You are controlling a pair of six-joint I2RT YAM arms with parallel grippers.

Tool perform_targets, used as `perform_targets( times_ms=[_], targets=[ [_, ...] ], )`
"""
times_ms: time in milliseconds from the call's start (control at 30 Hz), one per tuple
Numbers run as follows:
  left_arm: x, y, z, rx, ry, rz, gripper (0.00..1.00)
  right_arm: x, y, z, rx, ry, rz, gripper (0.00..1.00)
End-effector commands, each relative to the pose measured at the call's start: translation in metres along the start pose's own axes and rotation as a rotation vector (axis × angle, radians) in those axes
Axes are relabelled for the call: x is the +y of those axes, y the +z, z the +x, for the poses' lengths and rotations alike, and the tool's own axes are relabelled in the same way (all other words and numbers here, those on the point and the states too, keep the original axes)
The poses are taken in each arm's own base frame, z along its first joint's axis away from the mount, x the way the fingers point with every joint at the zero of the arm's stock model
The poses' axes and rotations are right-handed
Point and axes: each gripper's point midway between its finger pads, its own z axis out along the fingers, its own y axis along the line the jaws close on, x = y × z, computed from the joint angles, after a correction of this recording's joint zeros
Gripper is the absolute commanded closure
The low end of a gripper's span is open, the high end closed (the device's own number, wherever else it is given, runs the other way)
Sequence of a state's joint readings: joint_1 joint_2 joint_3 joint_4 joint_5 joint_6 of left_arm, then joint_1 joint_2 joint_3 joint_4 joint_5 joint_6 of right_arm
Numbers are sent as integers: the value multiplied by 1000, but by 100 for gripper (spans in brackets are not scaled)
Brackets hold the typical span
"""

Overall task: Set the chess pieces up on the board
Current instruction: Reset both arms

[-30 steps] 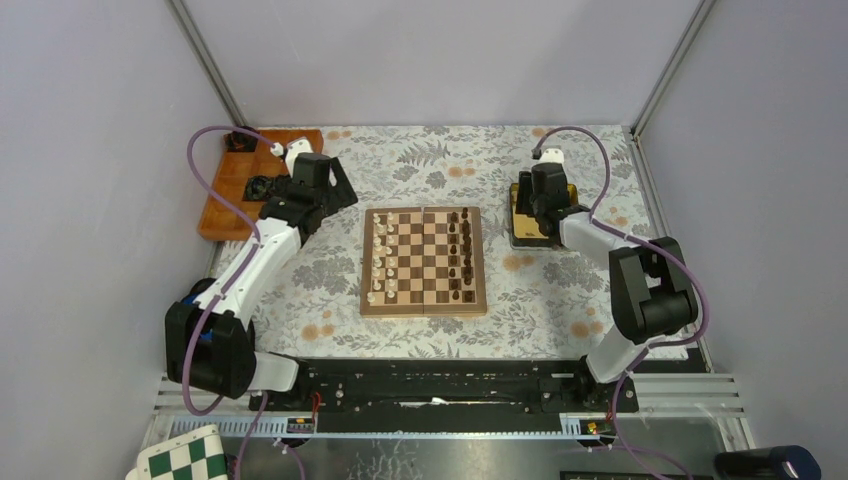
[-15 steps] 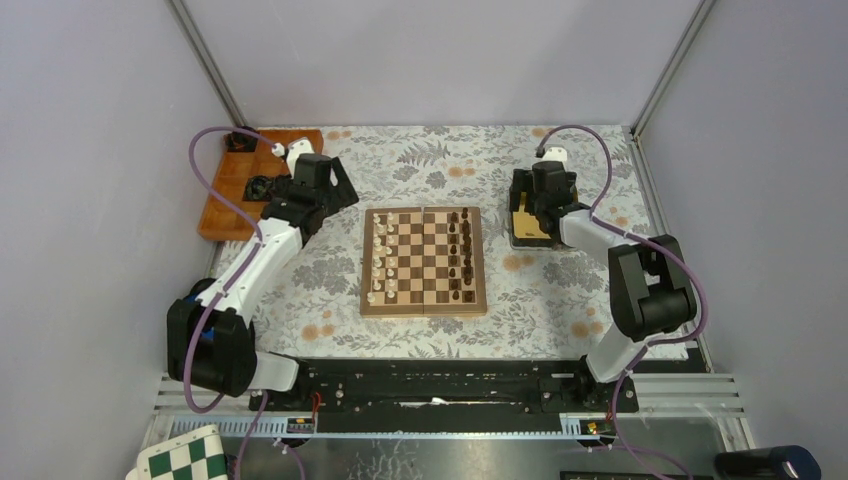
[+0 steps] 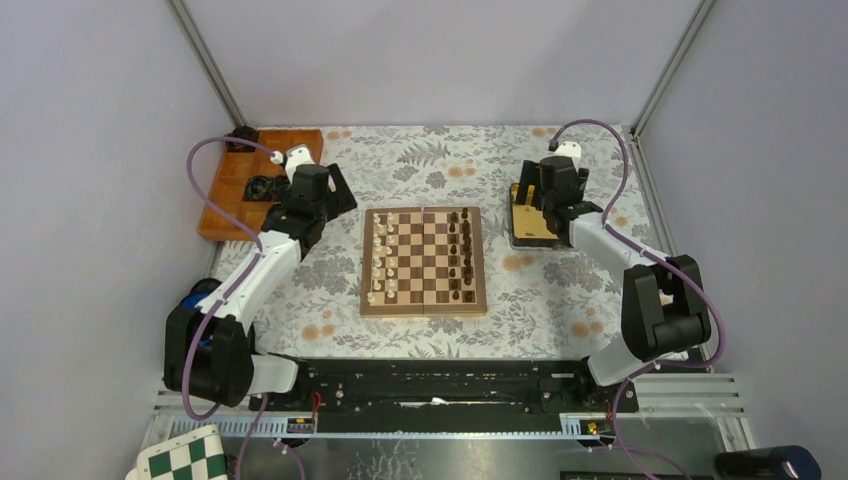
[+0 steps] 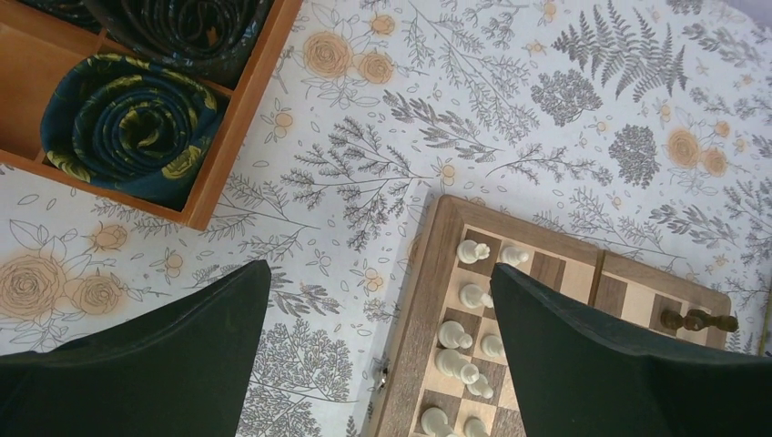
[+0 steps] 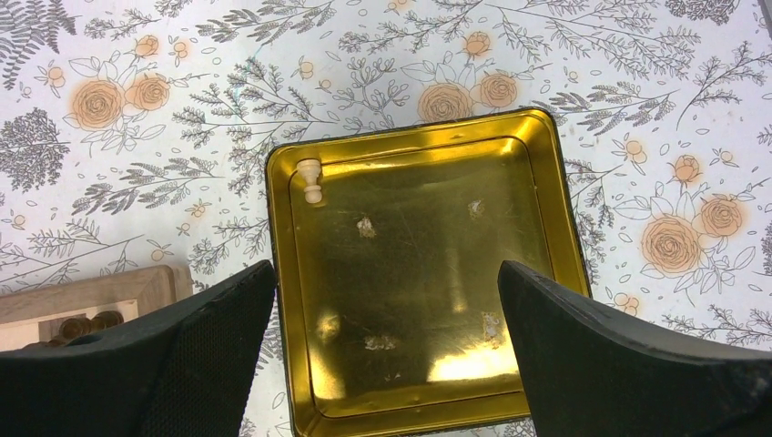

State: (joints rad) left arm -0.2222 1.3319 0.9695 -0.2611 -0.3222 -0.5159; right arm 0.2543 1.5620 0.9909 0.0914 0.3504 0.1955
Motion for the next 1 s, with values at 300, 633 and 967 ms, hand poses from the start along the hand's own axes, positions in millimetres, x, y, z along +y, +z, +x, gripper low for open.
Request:
perform_targets(
  times_ms=[300, 633, 967],
  targets=[
    [-5, -4, -29, -154, -8, 50, 1, -2, -14, -24, -57, 23, -3, 0],
    [-5, -2, -29, -154, -1, 49, 1, -4, -15, -24, -61, 20, 1, 0],
    [-5, -2, -31, -166, 5, 48, 1, -4, -15, -25, -62, 18, 5, 0]
  ],
)
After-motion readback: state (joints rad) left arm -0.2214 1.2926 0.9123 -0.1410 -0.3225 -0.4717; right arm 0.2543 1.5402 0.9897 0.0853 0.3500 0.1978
